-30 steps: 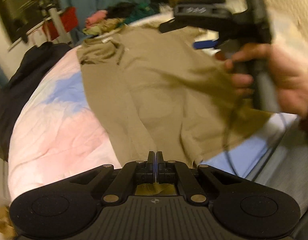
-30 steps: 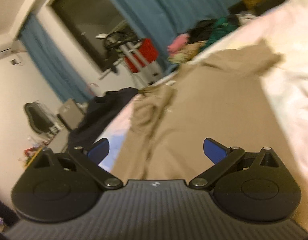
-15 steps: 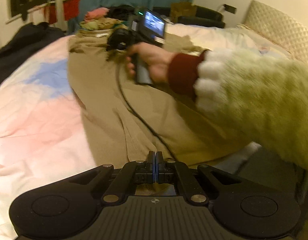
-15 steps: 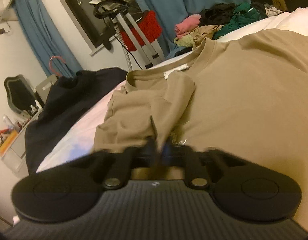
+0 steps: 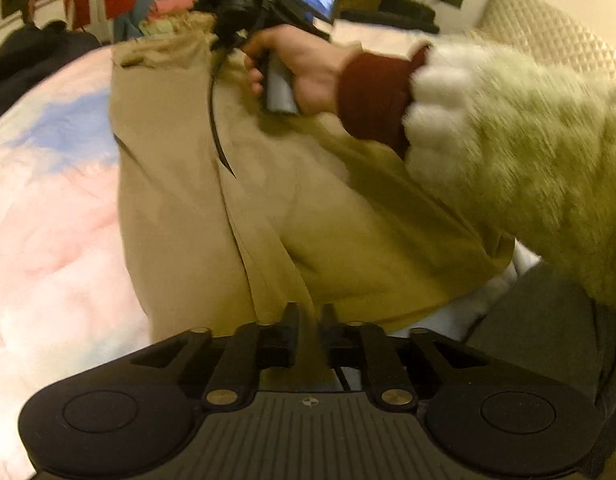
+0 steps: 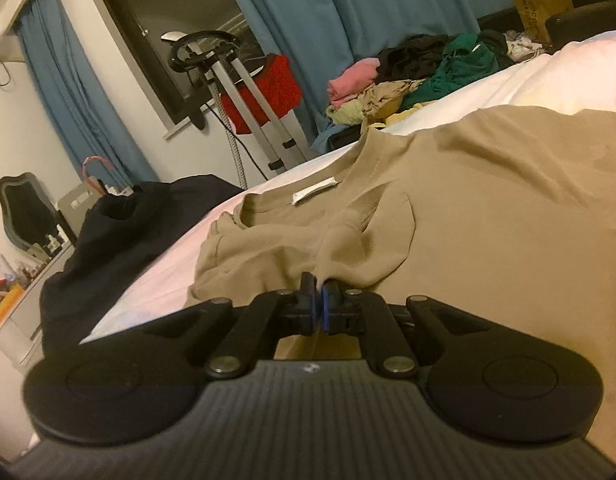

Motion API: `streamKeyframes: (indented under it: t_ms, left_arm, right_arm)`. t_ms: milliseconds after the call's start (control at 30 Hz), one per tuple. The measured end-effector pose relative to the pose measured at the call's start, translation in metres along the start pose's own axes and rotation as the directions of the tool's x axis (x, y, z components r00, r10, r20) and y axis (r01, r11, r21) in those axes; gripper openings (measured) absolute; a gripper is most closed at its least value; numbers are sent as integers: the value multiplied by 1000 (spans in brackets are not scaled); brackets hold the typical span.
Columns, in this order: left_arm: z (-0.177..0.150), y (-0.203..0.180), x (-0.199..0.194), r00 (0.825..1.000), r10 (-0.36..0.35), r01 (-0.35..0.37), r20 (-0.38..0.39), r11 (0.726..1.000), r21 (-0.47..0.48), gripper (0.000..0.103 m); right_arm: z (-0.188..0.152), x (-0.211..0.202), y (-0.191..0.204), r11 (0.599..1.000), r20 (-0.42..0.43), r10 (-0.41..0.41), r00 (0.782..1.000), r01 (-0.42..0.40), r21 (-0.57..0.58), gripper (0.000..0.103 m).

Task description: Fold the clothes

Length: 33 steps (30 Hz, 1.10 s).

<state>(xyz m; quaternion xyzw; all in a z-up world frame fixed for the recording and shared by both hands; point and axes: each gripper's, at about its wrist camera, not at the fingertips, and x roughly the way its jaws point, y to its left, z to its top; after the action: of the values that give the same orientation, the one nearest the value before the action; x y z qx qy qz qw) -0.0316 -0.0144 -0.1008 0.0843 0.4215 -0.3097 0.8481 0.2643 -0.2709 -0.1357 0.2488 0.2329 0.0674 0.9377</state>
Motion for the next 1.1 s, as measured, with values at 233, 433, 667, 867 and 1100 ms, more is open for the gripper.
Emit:
streamKeyframes:
  t_ms: [233,433,667,867,1100]
  left_arm:
    - [5,7,-42,979,87,-79,183,995,-55,85]
    - [29,3,-69,940,177,-160,290,984,-82,99]
    - [80,-26,-82,890,231,-215,392,973,-85,103]
    - [113,-34,-69,895,242,-230,376,970,-78,103]
    - [100,-8,-50,871,301,-247,387,952,-184,103]
  right_arm:
    - [2,-88,20,994,97,-30,995,40,-100,103]
    - [-10,-186,36,985,145,-60,988,82,-149,103]
    - [-33,-286,63,960,236,-78,969,136,-244,103]
    - [-53,-315,57,959,289,-84,954,156,-235,103]
    - [-68,-313,52,954,303,-85,949,165,-249,103]
